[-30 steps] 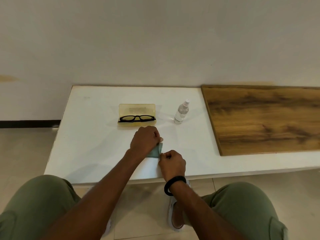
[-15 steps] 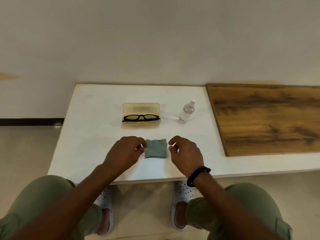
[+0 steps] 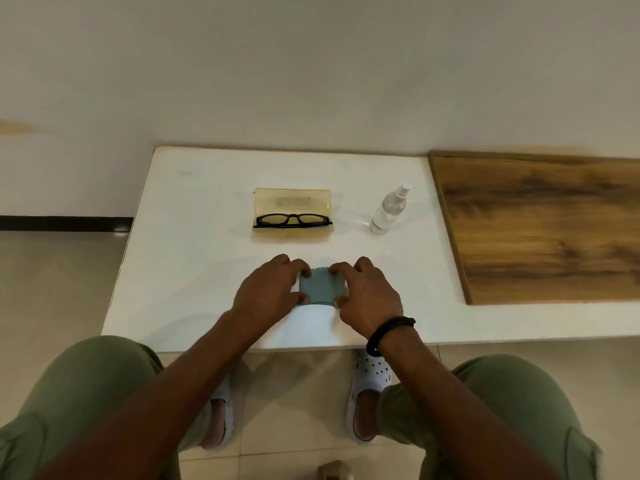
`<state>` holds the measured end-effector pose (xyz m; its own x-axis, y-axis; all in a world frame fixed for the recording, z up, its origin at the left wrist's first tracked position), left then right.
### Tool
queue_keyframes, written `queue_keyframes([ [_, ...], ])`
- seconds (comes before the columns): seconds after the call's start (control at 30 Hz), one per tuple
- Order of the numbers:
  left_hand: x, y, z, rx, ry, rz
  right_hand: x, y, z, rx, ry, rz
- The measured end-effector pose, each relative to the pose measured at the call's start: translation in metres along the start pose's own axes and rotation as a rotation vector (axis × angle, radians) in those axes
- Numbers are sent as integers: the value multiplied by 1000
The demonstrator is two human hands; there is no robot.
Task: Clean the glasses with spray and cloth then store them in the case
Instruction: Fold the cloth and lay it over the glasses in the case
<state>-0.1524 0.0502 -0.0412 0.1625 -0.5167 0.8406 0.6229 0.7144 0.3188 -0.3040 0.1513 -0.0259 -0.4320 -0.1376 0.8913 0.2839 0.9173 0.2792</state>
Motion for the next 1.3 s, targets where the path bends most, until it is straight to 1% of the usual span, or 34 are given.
queue_keyframes([
  [0.17, 1, 3, -1, 15, 33, -14, -1, -1, 2, -20, -27, -41],
  [0.23, 1, 3, -3, 18, 58, -6, 0, -3, 6, -38, -122, -45],
  [0.3, 4, 0, -3, 38, 107, 37, 6, -8, 12, -85, -245, 28],
  [0.37, 8, -5, -2, 64, 133, 93, 11, -15, 16, -117, -263, 145],
  [0.43, 11, -9, 1, 46, 106, 124, 11, -19, 16, -104, -224, 207],
  [0.5, 8, -13, 3, 16, 53, 110, 5, -21, 12, -61, -161, 218],
  [0.57, 3, -13, 5, 5, 8, 97, -5, -18, 7, -2, -55, 236],
  [0.7, -3, -11, 9, 21, -20, 138, -14, -16, 1, 51, 114, 285],
  [0.9, -4, -8, 10, 58, 2, 153, -13, -13, -2, 91, 152, 322],
  [1.03, 1, -8, 10, 75, 62, 133, -14, -14, 0, 99, 79, 327],
  [1.17, 15, -7, 10, 91, 117, 151, -9, -19, 3, 89, -52, 292],
  [1.23, 21, -9, 8, 98, 126, 164, -5, -22, 4, 102, -105, 302],
  [1.3, 26, -10, 8, 88, 122, 175, -1, -26, 5, 122, -144, 347],
])
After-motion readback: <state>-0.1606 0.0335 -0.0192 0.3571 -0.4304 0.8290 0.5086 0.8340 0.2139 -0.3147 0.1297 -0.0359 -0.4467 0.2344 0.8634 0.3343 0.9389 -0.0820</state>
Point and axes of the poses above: each hand's wrist, its own y-axis away from the middle knuckle, its own x-axis out of the back of the hand, z = x × y, the point moved 2 cm from there along -y, towards the middle knuckle, and after that the axes turned 4 degrees about x, right-handed, at the moved point
